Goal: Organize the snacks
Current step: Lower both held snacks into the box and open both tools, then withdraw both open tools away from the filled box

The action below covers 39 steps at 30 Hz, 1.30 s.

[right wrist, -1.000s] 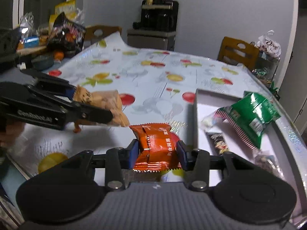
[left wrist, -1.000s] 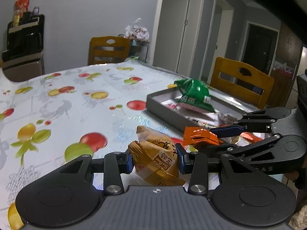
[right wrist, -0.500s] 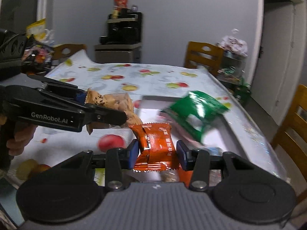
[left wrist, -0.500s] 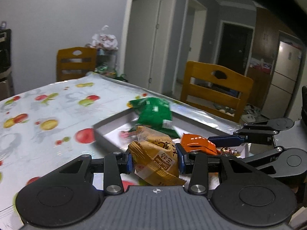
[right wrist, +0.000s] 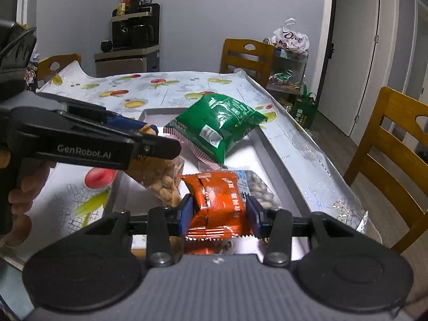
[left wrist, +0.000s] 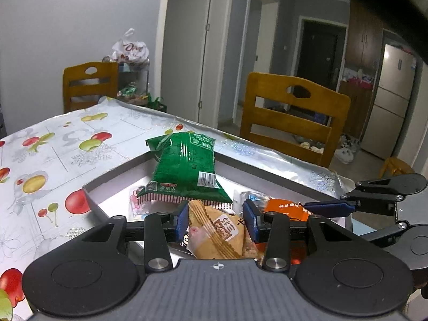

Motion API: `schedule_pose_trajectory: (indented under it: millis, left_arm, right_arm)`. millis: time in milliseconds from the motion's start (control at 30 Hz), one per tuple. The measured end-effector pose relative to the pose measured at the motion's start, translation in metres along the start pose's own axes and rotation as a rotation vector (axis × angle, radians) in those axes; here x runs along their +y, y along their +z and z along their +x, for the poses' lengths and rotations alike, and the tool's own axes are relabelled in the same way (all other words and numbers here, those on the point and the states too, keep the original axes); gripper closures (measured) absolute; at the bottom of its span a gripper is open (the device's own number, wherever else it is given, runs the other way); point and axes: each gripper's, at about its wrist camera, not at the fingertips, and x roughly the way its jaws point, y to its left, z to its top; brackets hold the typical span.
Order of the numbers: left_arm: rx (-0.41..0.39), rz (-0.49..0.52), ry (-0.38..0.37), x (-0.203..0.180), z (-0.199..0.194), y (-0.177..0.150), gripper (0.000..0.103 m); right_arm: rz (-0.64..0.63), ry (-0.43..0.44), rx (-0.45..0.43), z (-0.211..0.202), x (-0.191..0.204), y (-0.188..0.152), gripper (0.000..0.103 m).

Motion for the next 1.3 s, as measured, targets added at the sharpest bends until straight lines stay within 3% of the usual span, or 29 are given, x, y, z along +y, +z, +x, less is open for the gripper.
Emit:
schedule_pose_trajectory:
  millis: [100,167,233,433,667,733,833,1300]
  left_arm:
    - [0.002,0.001,0.010,0.001,0.000,-0.001,0.056]
    - [0.003,0.003,0.022,0.001,-0.001,0.000,0.047]
    - [-0.019,0.006,0.030,0.001,-0.005,-0.001,0.028]
    - [-0.053,0.013,0.046,0.000,-0.016,0.002,0.012]
    - [-0.060,-0.023,0.042,0.006,-0.032,-0.001,0.006]
    - [-0.065,-0.030,0.038,0.008,-0.041,-0.005,0.000]
    - [-0.061,-0.039,0.034,0.012,-0.055,-0.011,0.000]
    - [0.038,-0.019,0.082,0.025,-0.093,-0.042,0.000]
  right_arm:
    - [0.002,0.000,0.016,0.005,0.001,-0.001,0.060]
    - [0.003,-0.005,0.021,0.008,0.004,0.001,0.060]
    - [0.003,-0.009,0.018,0.007,0.006,0.002,0.059]
    - [-0.020,-0.016,0.001,0.002,0.013,0.005,0.046]
    - [-0.025,-0.030,0.005,-0.012,0.022,0.008,0.036]
    - [-0.010,-0.027,0.010,-0.018,0.025,0.007,0.027]
    - [0.009,-0.023,0.016,-0.032,0.032,0.001,0.017]
    - [0.137,-0.074,0.044,-0.061,0.069,-0.031,0.012]
